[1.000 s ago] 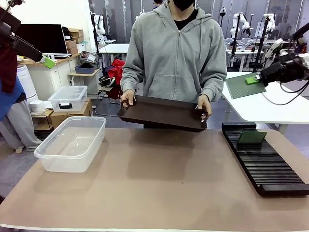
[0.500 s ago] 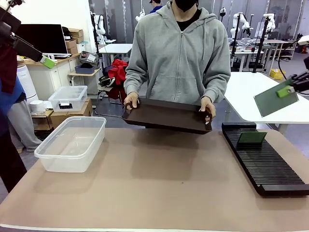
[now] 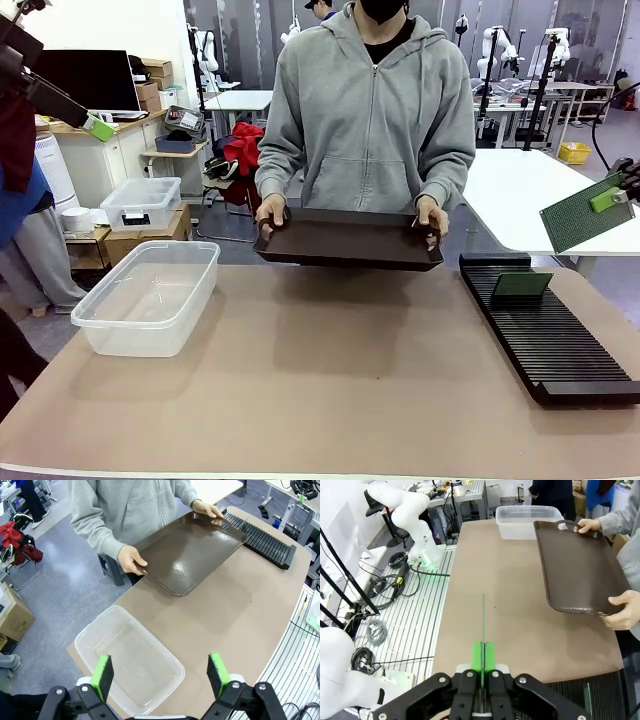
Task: Sort PCBs into racks and boxes based on the side picked up.
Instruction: If the short side of the Blank PCB is picked up, insert it into the PCB Rack ; if the long side is picked up, place it in the Organizing box.
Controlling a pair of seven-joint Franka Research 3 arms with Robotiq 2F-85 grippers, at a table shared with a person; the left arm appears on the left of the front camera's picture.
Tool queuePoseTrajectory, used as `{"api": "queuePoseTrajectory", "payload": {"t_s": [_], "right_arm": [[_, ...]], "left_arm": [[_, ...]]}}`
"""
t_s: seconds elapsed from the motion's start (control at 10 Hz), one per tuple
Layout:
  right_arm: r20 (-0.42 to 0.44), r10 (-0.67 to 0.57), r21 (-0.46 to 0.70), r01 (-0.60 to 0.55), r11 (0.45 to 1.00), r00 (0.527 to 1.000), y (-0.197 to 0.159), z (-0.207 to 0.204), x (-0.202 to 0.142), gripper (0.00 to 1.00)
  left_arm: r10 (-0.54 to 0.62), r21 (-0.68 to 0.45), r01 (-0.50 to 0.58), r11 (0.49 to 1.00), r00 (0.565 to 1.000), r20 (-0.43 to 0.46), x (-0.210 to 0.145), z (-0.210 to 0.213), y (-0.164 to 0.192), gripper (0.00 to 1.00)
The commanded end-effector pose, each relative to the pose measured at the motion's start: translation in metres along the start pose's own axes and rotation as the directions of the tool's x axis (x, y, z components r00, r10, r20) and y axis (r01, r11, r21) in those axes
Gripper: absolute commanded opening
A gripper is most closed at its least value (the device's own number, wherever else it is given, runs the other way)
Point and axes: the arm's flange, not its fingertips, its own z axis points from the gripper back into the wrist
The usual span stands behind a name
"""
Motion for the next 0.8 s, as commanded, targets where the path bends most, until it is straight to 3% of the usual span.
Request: {"api": "queuePoseTrajectory", "payload": {"t_s": [0.0, 0.1, 0.3, 0.5, 0.7], "right_arm": [[-0.005, -0.018, 0.013, 0.018, 1.000, 1.000, -0.006, 0.000, 0.005, 0.03], [0.000, 0.000, 0.000, 0.000, 1.000, 1.000, 0.000, 0.000, 0.000, 0.03], [-0.087, 0.086, -0.115, -0.096, 0.989, 0.992, -0.017, -0.014, -0.021, 0.03], [-0.141, 0.124, -0.103, -0.140, 0.985, 0.982, -0.021, -0.024, -0.045, 0.03], [-0.227, 0.297, -0.203, -0.343, 0.917, 0.928, -0.026, -0.032, -0.063, 0.03]], "left_arm": [[-0.001, -0.001, 0.001, 1.000, 1.000, 0.010, -0.002, -0.001, 0.000, 1.00], [-0.001, -0.001, 0.001, 1.000, 1.000, 0.010, -0.002, -0.001, 0.000, 1.00], [-0.001, -0.001, 0.001, 1.000, 1.000, 0.010, -0.002, -0.001, 0.000, 1.00], [-0.001, -0.001, 0.001, 1.000, 1.000, 0.010, -0.002, -0.001, 0.000, 1.00], [-0.001, -0.001, 0.001, 1.000, 1.000, 0.010, -0.002, -0.001, 0.000, 1.00]]}}
